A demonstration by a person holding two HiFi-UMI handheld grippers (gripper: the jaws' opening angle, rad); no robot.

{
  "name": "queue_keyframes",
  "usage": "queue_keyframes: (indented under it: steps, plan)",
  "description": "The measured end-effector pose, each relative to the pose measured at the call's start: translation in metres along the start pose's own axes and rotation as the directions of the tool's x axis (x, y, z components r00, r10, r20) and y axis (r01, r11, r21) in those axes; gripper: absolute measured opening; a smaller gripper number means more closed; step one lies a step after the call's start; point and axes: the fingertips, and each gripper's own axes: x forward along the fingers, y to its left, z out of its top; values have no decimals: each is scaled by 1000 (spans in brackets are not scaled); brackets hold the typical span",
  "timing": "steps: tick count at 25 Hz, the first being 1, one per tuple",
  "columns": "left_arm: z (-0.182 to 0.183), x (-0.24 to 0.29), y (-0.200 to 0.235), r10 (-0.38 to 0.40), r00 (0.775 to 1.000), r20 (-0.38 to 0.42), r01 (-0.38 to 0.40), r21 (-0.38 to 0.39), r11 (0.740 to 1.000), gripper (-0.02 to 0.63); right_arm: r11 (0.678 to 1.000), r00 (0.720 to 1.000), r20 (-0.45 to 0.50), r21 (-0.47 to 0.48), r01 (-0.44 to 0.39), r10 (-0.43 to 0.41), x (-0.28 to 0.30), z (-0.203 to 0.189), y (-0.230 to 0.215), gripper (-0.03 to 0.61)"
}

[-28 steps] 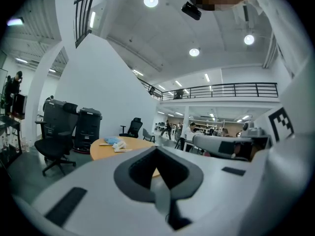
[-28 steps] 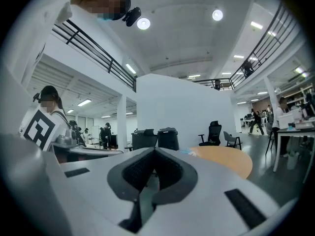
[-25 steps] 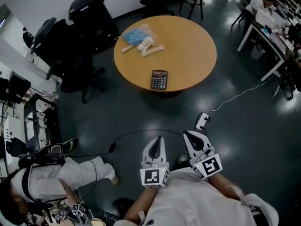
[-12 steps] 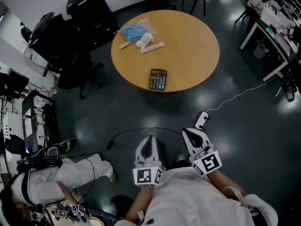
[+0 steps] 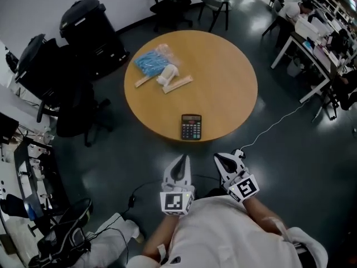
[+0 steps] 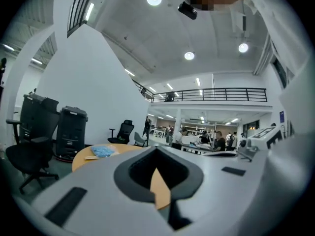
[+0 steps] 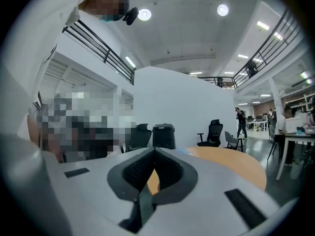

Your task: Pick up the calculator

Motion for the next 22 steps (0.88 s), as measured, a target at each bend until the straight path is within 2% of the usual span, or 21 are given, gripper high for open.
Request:
queue_keyframes:
  steps: [3, 6, 11, 16, 19, 20, 22]
  plan:
    - [5, 22, 18, -29, 1000, -10, 29, -23, 999, 6, 1000, 1000, -28, -2, 13, -13, 32, -7, -18, 14]
    - [-1, 40, 27, -50, 998, -28, 49, -53, 997, 6, 999, 992, -124, -28, 32, -35, 62, -44, -41, 14]
    - [-12, 70, 34, -67, 996, -57, 61, -100, 993, 6, 1000, 967, -253, 9, 18, -15, 98, -96, -82, 14]
    - [-14, 100, 54, -72, 995, -73, 63, -123, 990, 6, 996, 928, -371, 88, -2, 35, 137, -157, -118, 17]
    - [-19, 118, 62, -73, 992, -105, 59, -132, 989, 6, 982, 885, -455, 187, -12, 97, 162, -200, -141, 25]
    - [-21, 122, 63, -76, 990, -117, 61, -133, 989, 6, 978, 868, -483, 207, -17, 117, 170, -214, -147, 46]
    - [-27, 127, 65, -76, 987, -144, 56, -135, 989, 6, 970, 840, -521, 240, -27, 152, 185, -236, -159, 145]
